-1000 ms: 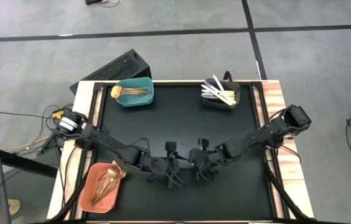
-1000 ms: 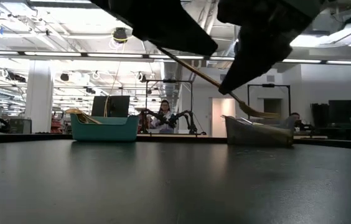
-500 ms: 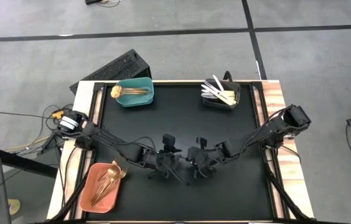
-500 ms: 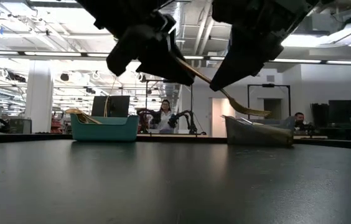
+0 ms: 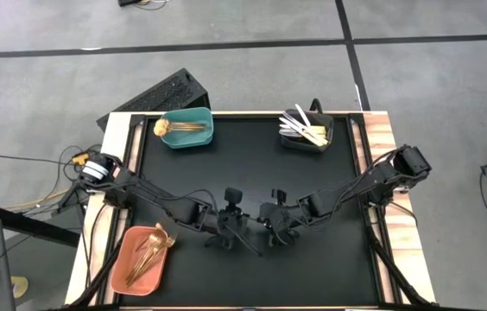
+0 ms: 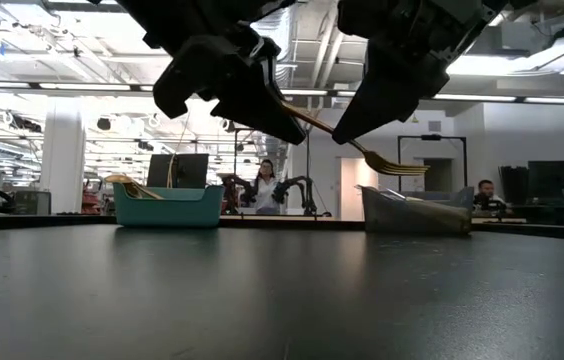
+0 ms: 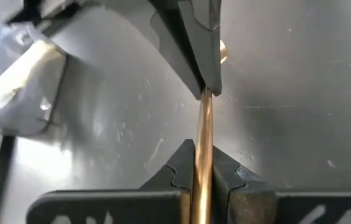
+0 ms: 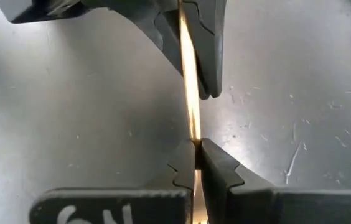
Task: Sort silverware by color (type)
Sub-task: Put the gold fork into the orange bin
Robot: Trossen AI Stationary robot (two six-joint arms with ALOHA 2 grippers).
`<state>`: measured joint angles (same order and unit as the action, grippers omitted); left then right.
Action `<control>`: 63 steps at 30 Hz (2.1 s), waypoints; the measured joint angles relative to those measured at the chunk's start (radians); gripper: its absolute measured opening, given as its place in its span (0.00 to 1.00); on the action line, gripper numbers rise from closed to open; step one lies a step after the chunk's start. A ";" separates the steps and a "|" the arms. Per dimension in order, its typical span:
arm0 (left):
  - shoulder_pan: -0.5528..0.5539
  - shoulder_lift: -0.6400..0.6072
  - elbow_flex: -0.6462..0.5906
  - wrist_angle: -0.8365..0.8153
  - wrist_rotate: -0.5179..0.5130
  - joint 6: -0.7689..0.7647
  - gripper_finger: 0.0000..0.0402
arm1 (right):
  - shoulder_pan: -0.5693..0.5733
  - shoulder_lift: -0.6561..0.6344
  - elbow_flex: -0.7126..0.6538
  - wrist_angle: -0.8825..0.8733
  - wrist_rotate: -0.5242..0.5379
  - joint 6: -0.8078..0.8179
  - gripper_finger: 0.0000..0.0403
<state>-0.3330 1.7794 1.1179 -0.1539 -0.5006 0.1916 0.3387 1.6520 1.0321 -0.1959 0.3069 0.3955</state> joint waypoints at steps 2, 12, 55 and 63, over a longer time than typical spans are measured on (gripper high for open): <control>0.007 0.000 0.000 -0.009 0.026 -0.037 0.00 | -0.001 0.000 0.000 0.004 0.000 0.002 0.09; 0.014 0.006 -0.002 -0.026 0.067 -0.061 0.00 | -0.042 0.000 0.039 -0.050 -0.212 0.160 0.08; -0.040 0.006 -0.003 0.006 -0.116 0.247 0.01 | -0.196 0.006 0.032 0.010 -0.513 0.190 0.15; -0.039 0.006 -0.002 -0.015 -0.170 0.003 0.00 | -0.180 -0.020 0.033 -0.006 -0.402 0.127 0.19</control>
<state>-0.3721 1.7851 1.1163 -0.1693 -0.6710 0.1950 0.1583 1.6317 1.0649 -0.2016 -0.0949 0.5220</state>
